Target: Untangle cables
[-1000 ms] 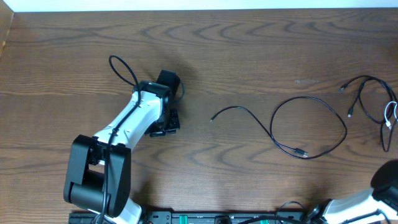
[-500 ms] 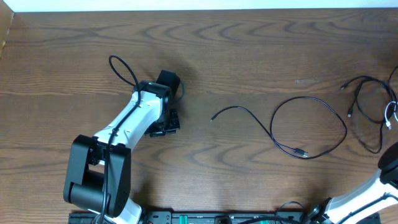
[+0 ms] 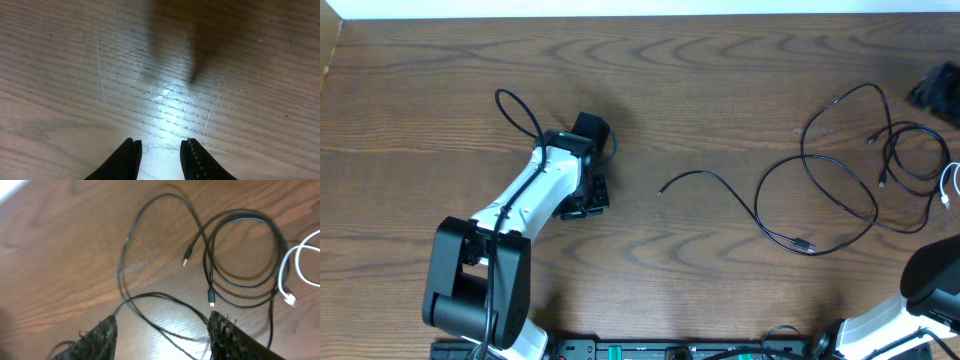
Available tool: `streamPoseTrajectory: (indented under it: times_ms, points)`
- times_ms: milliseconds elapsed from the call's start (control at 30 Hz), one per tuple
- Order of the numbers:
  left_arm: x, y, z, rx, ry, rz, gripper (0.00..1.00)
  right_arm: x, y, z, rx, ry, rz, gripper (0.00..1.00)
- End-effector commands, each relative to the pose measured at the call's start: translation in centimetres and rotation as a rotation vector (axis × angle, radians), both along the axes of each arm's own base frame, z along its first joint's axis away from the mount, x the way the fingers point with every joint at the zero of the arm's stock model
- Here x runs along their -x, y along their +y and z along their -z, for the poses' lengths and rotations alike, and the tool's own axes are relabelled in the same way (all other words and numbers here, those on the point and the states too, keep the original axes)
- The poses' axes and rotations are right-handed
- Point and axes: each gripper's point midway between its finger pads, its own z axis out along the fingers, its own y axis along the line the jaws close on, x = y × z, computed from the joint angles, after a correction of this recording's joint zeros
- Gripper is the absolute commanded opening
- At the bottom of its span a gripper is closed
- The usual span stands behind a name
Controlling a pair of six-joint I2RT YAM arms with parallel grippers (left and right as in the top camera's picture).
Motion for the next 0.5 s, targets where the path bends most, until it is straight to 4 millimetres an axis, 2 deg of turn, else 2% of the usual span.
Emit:
streamPoseTrajectory:
  times_ms: [0, 67, 100, 133, 200, 333, 467]
  points:
    - [-0.2, 0.0, -0.4, 0.005, -0.01, -0.008, 0.31, 1.3, -0.2, 5.1, 0.034, 0.126, -0.005, 0.5]
    - [-0.1, 0.0, -0.4, 0.005, -0.01, -0.008, 0.32, 1.5, -0.2, 6.9, 0.02, 0.138, 0.019, 0.46]
    - [-0.1, 0.0, -0.4, 0.004, -0.01, -0.008, 0.31, 1.7, -0.3, 8.4, 0.025, 0.148, 0.035, 0.39]
    - [-0.1, 0.0, -0.4, 0.004, -0.01, -0.008, 0.31, 1.9, -0.5, 9.6, 0.032, 0.154, 0.058, 0.36]
    - [-0.1, 0.0, -0.4, 0.005, -0.01, -0.008, 0.31, 2.1, -0.8, 11.1, 0.046, 0.16, 0.074, 0.36]
    - [-0.1, 0.0, -0.4, 0.004, -0.01, -0.008, 0.31, 2.5, -1.2, 12.9, 0.074, 0.165, 0.091, 0.35]
    - [-0.2, 0.0, -0.4, 0.005, -0.01, -0.008, 0.31, 3.8, -1.9, 15.3, 0.127, 0.202, 0.111, 0.3]
